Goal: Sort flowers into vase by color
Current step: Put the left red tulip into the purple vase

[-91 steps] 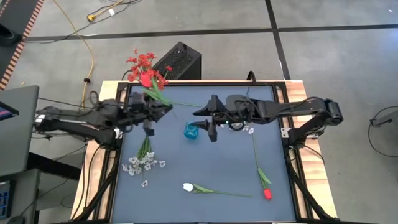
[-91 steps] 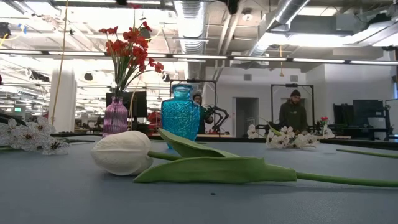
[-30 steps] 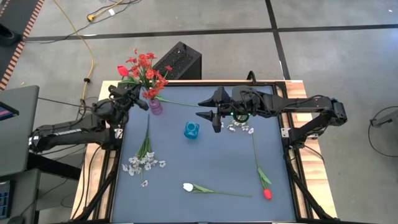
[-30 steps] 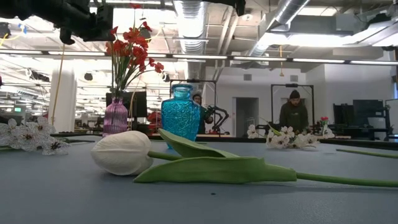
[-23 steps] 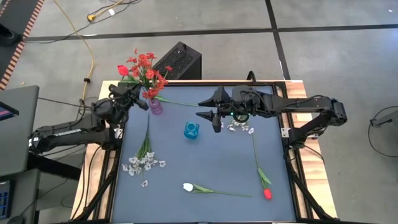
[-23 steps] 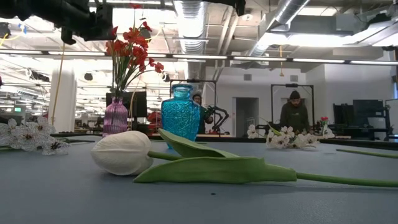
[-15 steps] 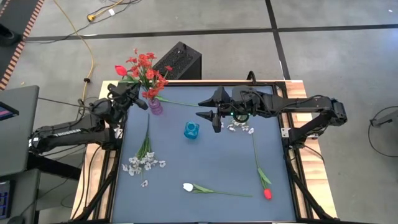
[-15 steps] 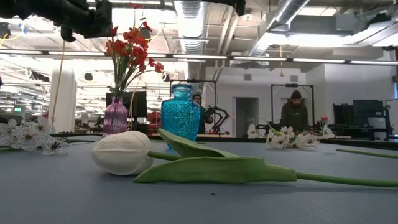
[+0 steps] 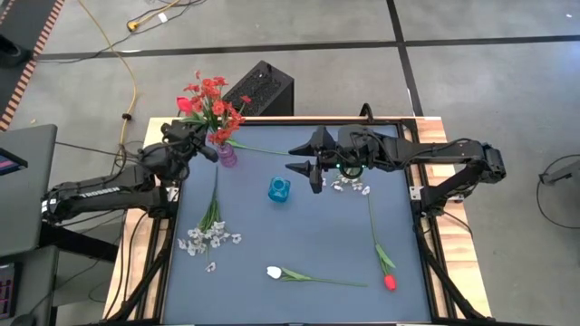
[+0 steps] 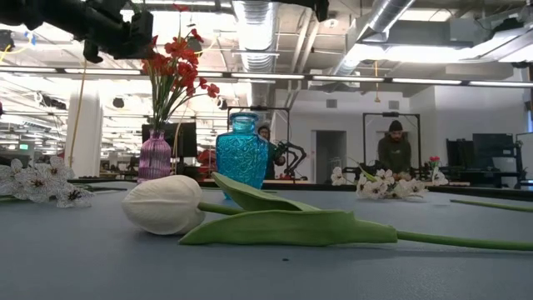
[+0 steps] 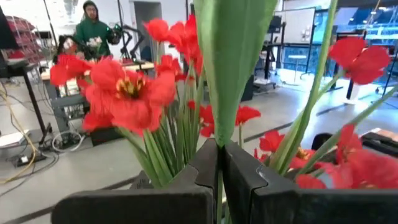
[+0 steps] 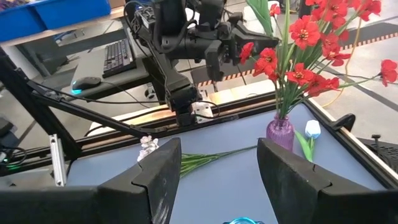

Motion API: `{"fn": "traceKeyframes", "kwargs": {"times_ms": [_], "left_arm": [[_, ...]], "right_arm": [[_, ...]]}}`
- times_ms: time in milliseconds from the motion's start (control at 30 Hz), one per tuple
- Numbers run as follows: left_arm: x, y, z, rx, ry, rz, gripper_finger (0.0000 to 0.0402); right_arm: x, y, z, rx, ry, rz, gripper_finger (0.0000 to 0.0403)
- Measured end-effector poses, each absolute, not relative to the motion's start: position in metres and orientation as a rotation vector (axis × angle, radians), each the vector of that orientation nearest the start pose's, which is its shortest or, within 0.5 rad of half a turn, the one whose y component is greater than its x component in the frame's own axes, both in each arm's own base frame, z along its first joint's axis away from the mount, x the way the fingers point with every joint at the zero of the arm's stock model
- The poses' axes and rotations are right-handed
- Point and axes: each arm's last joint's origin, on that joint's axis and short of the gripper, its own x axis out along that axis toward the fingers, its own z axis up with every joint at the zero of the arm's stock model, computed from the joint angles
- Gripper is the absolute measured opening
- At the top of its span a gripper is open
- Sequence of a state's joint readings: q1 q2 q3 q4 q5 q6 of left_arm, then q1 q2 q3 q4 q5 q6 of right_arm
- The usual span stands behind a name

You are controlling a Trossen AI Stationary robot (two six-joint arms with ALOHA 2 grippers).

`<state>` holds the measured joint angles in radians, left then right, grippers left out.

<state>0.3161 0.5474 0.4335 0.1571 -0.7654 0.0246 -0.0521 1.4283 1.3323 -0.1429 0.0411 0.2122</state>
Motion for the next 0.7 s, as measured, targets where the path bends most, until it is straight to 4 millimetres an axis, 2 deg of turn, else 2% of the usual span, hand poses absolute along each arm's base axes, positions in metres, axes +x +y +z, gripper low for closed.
{"fn": "traceKeyframes", "kwargs": {"times_ms": [267, 700], "left_arm": [[0.124, 0.062, 0.267, -0.015, 0.047, 1.082, 0.0000], [0.142, 0.068, 0.239, -0.063, 0.238, 1.093, 0.0000]], "right_arm": [[0.326, -0.016, 0.378, 0.219, 0.230, -0.094, 0.0238], [0.326, -0.014, 0.378, 0.221, 0.231, -0.088, 0.0238]]}}
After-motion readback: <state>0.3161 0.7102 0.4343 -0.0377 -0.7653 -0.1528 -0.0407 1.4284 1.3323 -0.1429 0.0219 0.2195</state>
